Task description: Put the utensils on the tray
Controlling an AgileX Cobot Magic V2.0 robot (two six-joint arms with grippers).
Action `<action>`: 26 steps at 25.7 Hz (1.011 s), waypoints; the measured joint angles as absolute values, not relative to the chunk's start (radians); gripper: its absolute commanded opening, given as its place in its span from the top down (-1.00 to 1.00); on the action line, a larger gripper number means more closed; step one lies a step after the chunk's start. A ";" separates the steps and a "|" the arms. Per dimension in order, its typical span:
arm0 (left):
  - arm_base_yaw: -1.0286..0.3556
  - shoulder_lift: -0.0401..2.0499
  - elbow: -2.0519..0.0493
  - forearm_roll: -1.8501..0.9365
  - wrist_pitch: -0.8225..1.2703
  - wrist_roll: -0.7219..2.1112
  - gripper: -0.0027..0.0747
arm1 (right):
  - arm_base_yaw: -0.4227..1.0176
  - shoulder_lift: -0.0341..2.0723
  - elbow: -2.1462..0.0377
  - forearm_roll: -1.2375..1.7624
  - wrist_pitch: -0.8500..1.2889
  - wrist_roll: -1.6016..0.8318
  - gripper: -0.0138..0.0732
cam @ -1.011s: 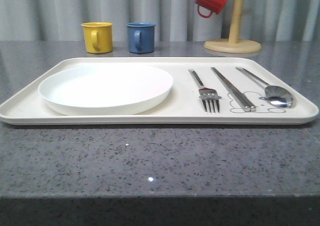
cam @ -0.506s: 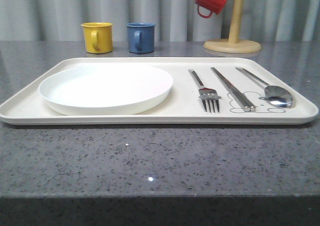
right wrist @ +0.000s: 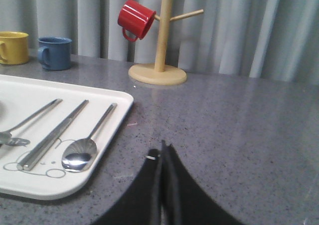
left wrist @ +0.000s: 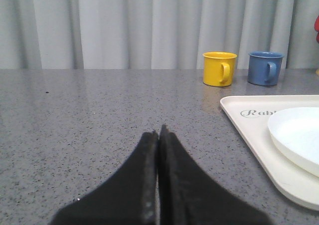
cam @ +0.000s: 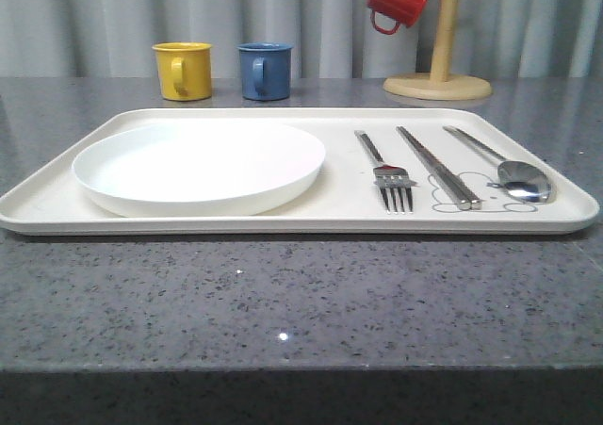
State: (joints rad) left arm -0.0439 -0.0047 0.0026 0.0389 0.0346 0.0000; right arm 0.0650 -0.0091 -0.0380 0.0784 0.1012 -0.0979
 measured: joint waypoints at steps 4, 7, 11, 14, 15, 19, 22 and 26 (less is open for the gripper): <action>-0.044 -0.005 0.003 0.039 0.035 0.000 0.98 | 0.063 -0.009 0.010 0.078 0.053 -0.098 0.84; -0.044 -0.005 0.003 0.039 0.034 0.000 0.98 | 0.063 -0.009 0.025 0.078 0.038 -0.098 0.84; -0.044 -0.005 0.003 0.039 0.034 0.000 0.98 | 0.063 -0.009 0.025 0.078 0.031 -0.098 0.84; -0.044 -0.005 0.003 0.039 0.034 0.000 0.98 | 0.063 -0.009 0.025 0.078 0.030 -0.098 0.84; -0.044 -0.005 0.003 0.039 0.034 0.000 0.98 | 0.063 -0.009 0.025 0.078 0.030 -0.098 0.84; -0.044 -0.005 0.003 0.039 0.034 0.000 0.98 | 0.063 -0.009 0.025 0.078 0.029 -0.100 0.84; -0.044 -0.005 0.003 0.039 0.034 0.000 0.98 | 0.063 -0.009 0.025 0.078 0.027 -0.100 0.84; -0.044 -0.005 0.003 0.039 0.034 0.000 0.98 | 0.063 -0.009 0.025 0.078 0.027 -0.100 0.84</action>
State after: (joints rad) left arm -0.0439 -0.0047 0.0026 0.0389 0.0340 0.0000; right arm 0.0625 -0.0091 0.0252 0.0784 0.0268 -0.0996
